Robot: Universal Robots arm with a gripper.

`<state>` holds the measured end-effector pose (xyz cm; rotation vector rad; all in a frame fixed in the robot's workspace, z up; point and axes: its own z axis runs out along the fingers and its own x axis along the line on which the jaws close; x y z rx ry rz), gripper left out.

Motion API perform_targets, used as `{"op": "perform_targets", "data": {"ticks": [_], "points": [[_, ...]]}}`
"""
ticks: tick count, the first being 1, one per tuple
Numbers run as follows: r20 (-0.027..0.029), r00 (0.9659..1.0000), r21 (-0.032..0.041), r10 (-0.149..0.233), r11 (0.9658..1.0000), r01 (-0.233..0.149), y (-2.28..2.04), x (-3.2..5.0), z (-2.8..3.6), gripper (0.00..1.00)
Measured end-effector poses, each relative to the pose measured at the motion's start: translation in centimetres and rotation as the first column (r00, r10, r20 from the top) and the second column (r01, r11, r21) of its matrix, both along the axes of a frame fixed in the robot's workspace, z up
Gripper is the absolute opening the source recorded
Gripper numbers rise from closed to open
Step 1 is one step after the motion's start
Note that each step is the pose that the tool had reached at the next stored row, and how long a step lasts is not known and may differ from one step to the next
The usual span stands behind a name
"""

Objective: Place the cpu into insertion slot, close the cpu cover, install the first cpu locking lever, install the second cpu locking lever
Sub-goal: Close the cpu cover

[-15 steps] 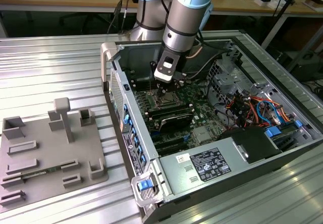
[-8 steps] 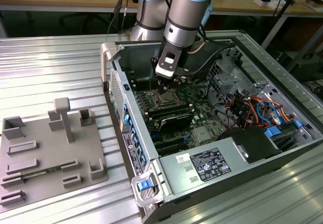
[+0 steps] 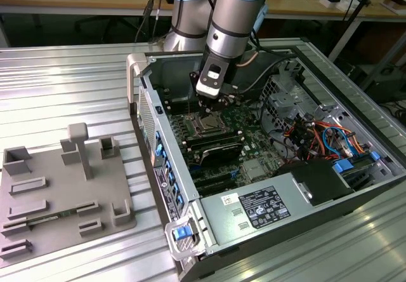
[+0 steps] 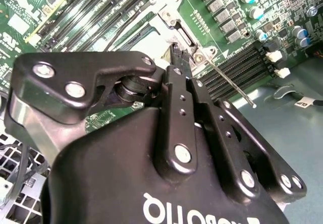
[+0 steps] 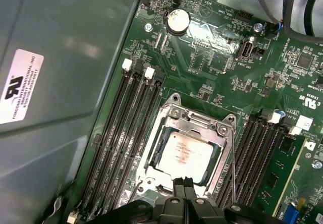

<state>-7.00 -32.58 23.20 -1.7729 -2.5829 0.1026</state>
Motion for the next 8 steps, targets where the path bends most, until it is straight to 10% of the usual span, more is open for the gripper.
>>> {"op": "perform_targets", "data": {"ticks": [8], "points": [[0.0, 1.0, 0.0, 0.009, 1.0, -0.009, 0.0, 0.0, 0.01, 0.11]]}}
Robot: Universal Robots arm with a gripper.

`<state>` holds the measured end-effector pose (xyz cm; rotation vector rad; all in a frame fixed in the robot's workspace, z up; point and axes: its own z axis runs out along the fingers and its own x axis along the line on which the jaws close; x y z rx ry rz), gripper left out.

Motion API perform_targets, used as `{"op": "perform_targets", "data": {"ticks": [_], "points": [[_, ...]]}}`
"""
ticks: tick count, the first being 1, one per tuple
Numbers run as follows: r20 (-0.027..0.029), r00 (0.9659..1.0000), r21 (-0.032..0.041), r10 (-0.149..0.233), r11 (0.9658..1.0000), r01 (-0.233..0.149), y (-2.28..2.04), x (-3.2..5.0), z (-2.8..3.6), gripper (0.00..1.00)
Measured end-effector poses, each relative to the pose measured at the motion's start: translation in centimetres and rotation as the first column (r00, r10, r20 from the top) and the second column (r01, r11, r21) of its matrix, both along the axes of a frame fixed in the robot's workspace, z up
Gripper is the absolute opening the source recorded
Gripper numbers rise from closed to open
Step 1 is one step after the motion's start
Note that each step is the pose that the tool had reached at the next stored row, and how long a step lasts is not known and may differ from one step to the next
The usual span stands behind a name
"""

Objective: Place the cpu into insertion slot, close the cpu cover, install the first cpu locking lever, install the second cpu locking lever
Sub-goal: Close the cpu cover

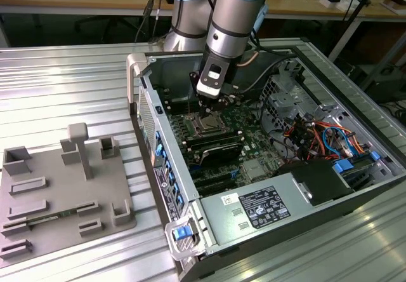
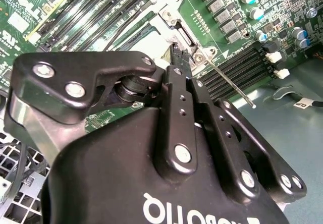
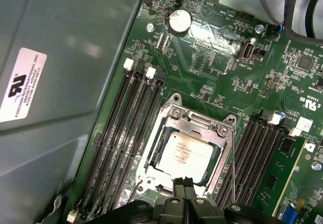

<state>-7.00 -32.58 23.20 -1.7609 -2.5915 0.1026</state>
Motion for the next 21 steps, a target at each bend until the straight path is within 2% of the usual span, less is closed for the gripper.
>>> {"op": "perform_targets", "data": {"ticks": [15, 18, 21], "points": [[0.0, 1.0, -0.0001, 0.009, 1.0, -0.009, 0.0, 0.0, 0.0, 0.11], [0.0, 0.9972, -0.0001, 0.075, 0.9972, -0.075, 0.0, 0.0, 0.0, 0.11], [0.0007, 0.9905, -0.0002, 0.138, 0.9905, -0.138, 0.0, 0.0, 0.0, 0.11]]}}
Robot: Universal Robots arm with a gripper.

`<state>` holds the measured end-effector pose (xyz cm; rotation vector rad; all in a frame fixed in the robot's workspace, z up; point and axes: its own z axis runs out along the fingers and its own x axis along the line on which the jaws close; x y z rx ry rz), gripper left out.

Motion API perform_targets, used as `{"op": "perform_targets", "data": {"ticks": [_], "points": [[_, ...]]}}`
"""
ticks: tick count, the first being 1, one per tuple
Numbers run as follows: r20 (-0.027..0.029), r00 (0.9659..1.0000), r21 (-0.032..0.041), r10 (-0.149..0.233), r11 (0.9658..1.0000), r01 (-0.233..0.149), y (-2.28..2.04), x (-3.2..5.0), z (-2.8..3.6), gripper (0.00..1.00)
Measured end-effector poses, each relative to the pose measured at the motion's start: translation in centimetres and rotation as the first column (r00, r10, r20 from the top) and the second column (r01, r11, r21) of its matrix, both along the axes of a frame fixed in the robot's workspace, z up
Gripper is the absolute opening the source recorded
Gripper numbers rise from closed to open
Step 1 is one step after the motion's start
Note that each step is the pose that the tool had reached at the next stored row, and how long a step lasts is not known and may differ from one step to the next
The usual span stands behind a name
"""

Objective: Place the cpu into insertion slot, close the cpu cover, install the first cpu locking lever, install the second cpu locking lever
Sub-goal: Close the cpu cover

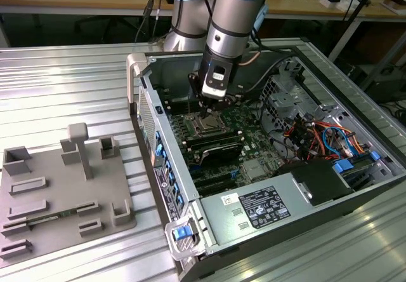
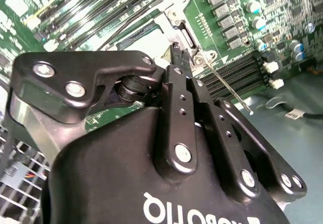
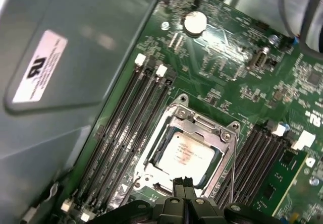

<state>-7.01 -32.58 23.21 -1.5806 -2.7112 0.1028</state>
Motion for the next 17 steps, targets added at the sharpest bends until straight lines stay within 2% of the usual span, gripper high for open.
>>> {"op": "perform_targets", "data": {"ticks": [2, 6, 9, 10, 12, 13, 16, 17], "points": [[0.0028, 0.9996, 0.0, 0.029, 0.9996, -0.029, 0.0, 0.0, 0.0, 0.11], [0.0065, 0.9983, 0.0022, 0.058, 0.9983, -0.058, 0.0, 0.0, 0.35, 0.11], [0.01, 0.9962, 0.0104, 0.086, 0.9962, -0.086, 0.0, 0.0, 0.5, 0.11], [0.0105, 0.9938, 0.012, 0.111, 0.9938, -0.111, 0.01, 0.01, 0.49, 0.11], [0.0106, 0.9842, 0.0124, 0.177, 0.9841, -0.177, 0.0, 0.01, 0.51, 0.11], [0.0106, 0.9809, 0.0124, 0.194, 0.9809, -0.194, 0.0, 0.01, 0.51, 0.11], [0.0106, 0.9673, 0.0124, 0.253, 0.9672, -0.254, 0.0, 0.01, 0.5, 0.11], [0.0105, 0.9608, 0.0123, 0.277, 0.9608, -0.277, 0.0, 0.01, 0.5, 0.11]]}}
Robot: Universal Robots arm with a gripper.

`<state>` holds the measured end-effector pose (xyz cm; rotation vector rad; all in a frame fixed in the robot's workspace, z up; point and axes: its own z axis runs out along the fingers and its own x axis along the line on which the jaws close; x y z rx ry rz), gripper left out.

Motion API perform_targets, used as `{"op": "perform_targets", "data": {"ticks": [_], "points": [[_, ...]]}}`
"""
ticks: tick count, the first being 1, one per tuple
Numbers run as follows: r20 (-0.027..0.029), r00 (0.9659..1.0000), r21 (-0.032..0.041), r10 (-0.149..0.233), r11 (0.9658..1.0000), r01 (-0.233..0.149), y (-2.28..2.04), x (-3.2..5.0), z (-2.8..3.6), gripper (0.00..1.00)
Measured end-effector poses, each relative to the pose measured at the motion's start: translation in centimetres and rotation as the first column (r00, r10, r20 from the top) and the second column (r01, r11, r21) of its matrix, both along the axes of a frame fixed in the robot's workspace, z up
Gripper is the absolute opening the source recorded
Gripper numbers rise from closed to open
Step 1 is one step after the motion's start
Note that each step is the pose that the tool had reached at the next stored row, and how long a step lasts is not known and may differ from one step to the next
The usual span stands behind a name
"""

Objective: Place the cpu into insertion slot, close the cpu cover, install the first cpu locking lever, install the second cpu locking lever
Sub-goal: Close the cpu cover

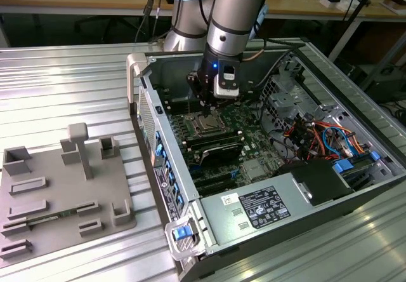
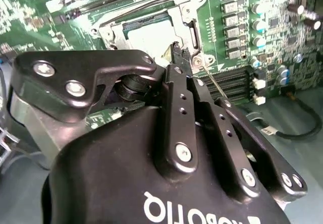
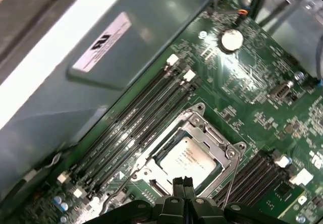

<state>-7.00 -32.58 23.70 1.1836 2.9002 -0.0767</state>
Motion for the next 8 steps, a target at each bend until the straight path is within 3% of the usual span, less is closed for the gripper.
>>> {"op": "perform_targets", "data": {"ticks": [4, 6, 8], "points": [[0.0, 0.9963, 0.0, 0.086, 0.9963, -0.086, 0.0, 0.0, -0.03, 0.11], [0.0001, 0.9905, 0.0002, 0.138, 0.9905, -0.138, 0.0, 0.0, -0.04, 0.11], [0.0001, 0.989, 0.0001, 0.148, 0.989, -0.148, 0.0, 0.0, -0.04, 0.11]]}}
